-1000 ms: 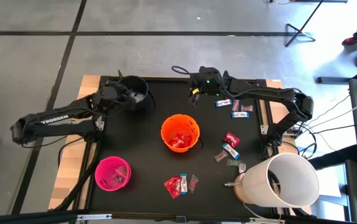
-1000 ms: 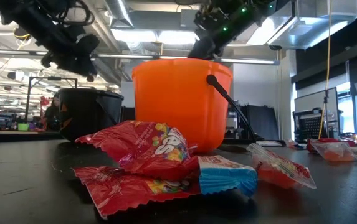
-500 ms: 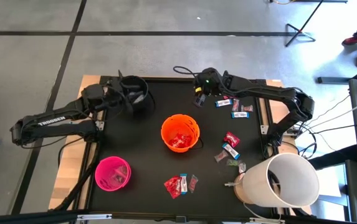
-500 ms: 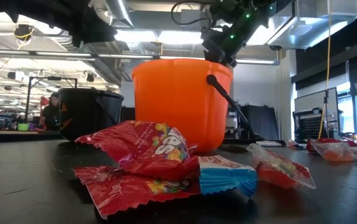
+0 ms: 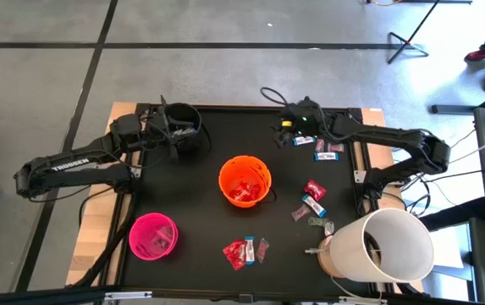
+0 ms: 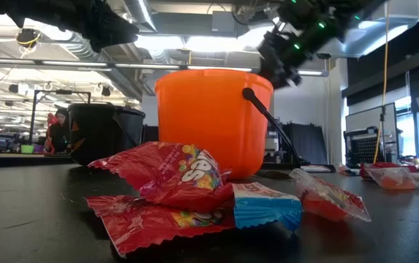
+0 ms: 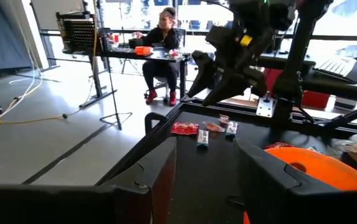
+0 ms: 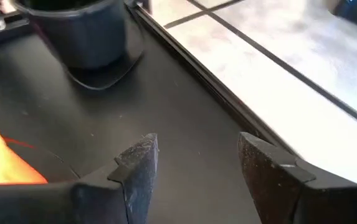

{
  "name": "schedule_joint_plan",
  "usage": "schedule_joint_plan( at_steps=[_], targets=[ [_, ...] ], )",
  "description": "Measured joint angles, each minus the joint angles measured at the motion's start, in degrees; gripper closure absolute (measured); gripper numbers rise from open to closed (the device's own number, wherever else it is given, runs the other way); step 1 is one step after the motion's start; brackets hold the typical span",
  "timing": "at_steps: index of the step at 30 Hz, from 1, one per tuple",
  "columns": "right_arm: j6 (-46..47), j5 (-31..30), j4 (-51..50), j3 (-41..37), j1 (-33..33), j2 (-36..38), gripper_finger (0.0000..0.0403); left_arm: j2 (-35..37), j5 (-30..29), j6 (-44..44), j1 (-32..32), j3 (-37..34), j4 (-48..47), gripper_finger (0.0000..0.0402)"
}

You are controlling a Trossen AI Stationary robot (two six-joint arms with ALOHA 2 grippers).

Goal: Sort candy
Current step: Put the red candy into the orange bucket

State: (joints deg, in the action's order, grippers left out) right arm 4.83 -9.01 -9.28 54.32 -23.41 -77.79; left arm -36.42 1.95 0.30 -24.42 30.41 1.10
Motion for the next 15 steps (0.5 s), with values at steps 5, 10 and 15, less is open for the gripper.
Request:
schedule_joint_plan(
  at_steps=[5, 10, 15],
  targets=[
    [6.25, -4.95, 0.77, -8.43, -0.28, 3.15, 0.0182, -0.51, 4.61, 0.01, 0.02, 0.00, 2.98, 0.0253],
    [14.03, -9.94, -0.46, -12.24, -0.27, 2.33, 0.0182, -3.43, 8.07, -1.18, 0.02, -0.02, 7.59, 0.0253],
    [23.00, -18.77, -5.95, -13.64, -1.15, 1.70, 0.0182, -8.39, 8.43, -1.43, 0.02, -0.02, 11.91, 0.0253]
  ],
)
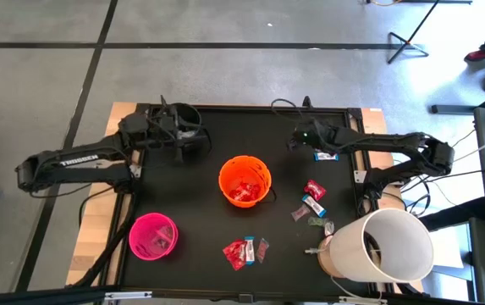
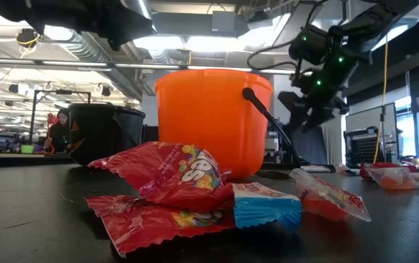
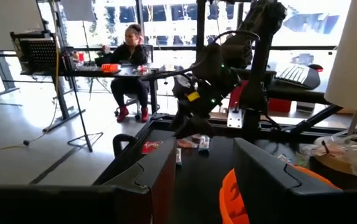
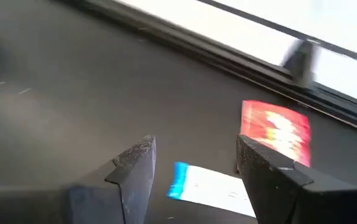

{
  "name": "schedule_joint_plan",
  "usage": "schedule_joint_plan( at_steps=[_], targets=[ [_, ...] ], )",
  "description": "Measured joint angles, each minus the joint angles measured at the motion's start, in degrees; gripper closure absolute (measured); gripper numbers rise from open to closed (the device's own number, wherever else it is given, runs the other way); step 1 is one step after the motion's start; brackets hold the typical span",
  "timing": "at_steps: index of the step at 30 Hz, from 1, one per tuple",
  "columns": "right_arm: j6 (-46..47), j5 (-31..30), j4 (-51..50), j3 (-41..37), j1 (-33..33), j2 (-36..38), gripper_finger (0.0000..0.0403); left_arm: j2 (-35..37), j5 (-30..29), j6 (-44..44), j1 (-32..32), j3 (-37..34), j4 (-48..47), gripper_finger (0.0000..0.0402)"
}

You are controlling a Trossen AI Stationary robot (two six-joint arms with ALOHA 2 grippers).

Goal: Sort candy
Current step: Put the red candy into the orange bucket

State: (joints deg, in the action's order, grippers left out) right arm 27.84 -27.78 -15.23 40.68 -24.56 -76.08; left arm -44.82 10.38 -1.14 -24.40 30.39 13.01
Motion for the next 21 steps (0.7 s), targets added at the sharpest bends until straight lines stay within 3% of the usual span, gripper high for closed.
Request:
schedule_joint_plan(
  at_steps=[8, 15, 21],
  targets=[
    [5.99, 0.92, -3.09, -0.43, -8.52, -1.91, 0.0182, -6.54, 2.76, 0.44, -0.01, 0.00, 3.14, 0.0253],
    [5.23, 6.46, -2.50, -0.43, -15.94, -8.54, 0.0182, -7.00, 4.78, 2.05, 0.59, 0.00, 2.71, 0.0253],
    [4.49, 9.40, -1.05, -0.43, -18.38, -13.54, 0.0182, -7.00, 4.78, 2.50, 1.75, 0.00, 2.43, 0.0253]
  ],
)
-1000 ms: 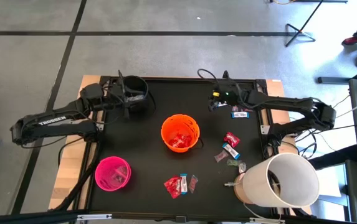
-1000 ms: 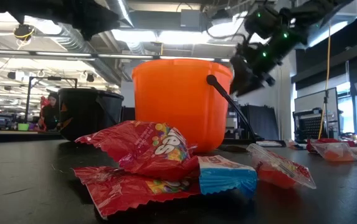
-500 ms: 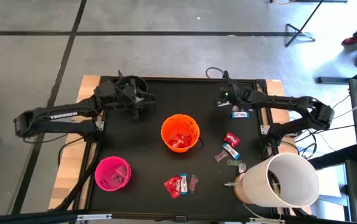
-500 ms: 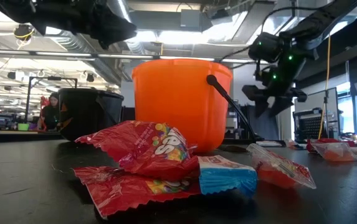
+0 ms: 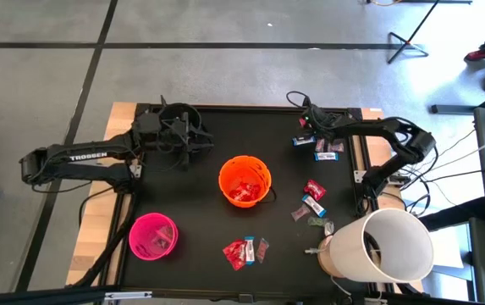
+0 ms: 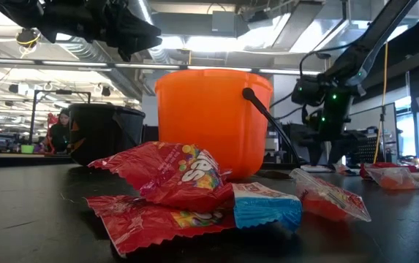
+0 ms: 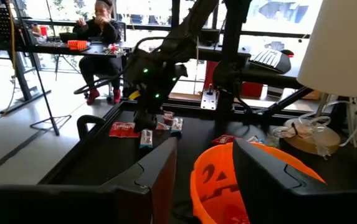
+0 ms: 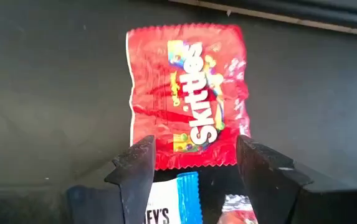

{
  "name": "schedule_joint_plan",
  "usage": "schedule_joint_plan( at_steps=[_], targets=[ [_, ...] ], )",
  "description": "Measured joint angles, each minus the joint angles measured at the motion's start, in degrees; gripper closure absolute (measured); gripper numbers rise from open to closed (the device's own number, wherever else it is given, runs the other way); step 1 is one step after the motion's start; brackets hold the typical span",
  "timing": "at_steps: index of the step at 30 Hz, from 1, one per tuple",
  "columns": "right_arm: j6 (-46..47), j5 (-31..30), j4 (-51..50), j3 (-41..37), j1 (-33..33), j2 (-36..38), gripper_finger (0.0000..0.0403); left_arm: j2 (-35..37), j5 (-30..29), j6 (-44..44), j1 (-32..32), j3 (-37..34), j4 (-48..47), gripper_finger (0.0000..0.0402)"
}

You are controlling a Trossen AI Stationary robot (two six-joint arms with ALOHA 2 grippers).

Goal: Sort candy
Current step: Put the red candy into the orange bucket

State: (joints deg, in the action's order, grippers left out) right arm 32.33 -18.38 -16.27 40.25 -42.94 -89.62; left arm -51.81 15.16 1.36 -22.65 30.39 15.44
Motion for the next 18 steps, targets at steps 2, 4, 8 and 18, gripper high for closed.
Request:
schedule_joint_plan(
  at_steps=[2, 4, 8, 18],
  targets=[
    [-0.83, -0.03, 0.09, 0.00, 0.00, -1.04, 0.0182, 0.00, 0.00, -0.01, 0.42, 0.00, 0.00, 0.0253],
    [-1.35, -0.06, 0.23, 0.09, 0.00, -1.45, 0.0182, 0.00, 0.00, -0.01, 0.72, 0.00, 0.00, 0.0253],
    [-2.89, -0.08, 0.53, 0.11, 0.16, -1.57, 0.0191, 0.00, -0.02, 0.01, 0.74, 0.00, 0.00, 0.0253],
    [-5.28, 1.35, 2.49, 0.04, 0.20, -1.67, 0.0364, 0.02, -0.02, 1.50, 0.74, 0.00, -1.05, 0.0253]
  ],
)
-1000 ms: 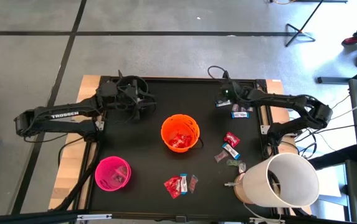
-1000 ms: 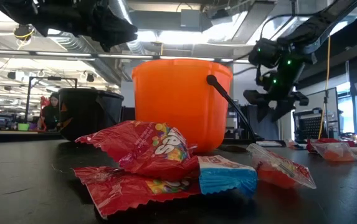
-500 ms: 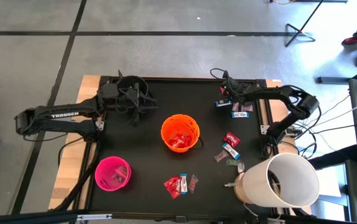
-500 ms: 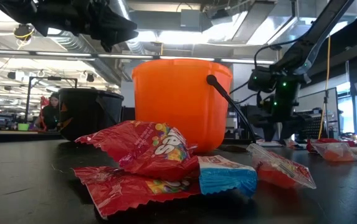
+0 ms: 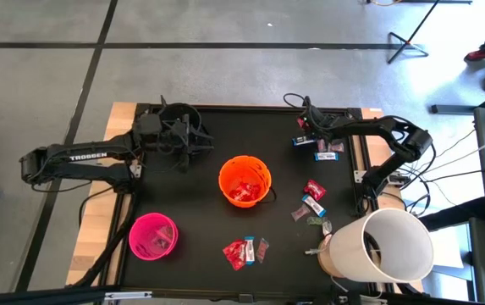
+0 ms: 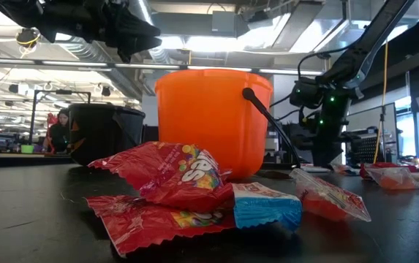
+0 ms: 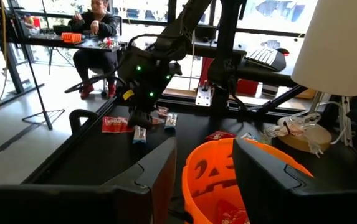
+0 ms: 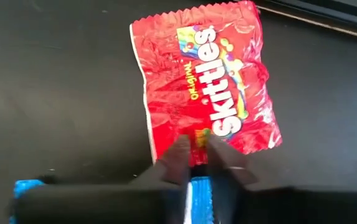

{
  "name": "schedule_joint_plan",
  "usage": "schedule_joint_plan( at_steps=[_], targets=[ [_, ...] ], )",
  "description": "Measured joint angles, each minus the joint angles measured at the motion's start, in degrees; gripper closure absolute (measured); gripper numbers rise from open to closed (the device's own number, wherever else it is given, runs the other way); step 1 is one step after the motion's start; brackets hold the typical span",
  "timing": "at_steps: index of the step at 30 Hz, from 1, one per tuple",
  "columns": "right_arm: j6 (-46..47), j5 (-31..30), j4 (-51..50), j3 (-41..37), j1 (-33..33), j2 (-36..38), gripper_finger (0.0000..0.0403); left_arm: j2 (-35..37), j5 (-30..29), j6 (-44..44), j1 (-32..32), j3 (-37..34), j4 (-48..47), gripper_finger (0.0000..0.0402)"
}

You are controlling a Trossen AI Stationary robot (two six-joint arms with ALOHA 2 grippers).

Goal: Sort candy
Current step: Put the red candy into the orange bucket

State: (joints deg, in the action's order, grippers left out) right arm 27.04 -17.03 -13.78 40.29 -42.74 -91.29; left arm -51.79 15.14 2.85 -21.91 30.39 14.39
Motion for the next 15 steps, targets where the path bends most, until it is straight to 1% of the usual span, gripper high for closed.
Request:
schedule_joint_plan(
  at_steps=[1, 3, 6, 8, 15],
  targets=[
    [-0.52, 0.29, 0.53, 0.00, 0.01, 0.00, 0.0382, 0.00, 0.00, 0.06, 0.00, 0.00, -0.21, 0.0253],
    [-1.38, 0.37, 1.62, 0.00, 0.56, 0.02, 0.0395, 0.00, 0.00, 0.09, 0.14, 0.00, -0.82, 0.0253],
    [-1.82, -0.29, 3.79, 0.00, 1.72, 0.31, 0.0389, 0.00, -0.02, 0.07, 0.45, 0.00, -1.12, 0.0253],
    [-2.33, -0.33, 4.74, 0.38, 2.70, 0.75, 0.0398, 0.00, -0.05, 0.05, 0.68, 0.00, -1.12, 0.0253],
    [-4.96, -1.45, 4.81, 4.48, 6.24, 1.05, 0.0400, 0.00, -0.66, 0.08, 0.74, 0.00, -1.12, 0.0253]
  ],
)
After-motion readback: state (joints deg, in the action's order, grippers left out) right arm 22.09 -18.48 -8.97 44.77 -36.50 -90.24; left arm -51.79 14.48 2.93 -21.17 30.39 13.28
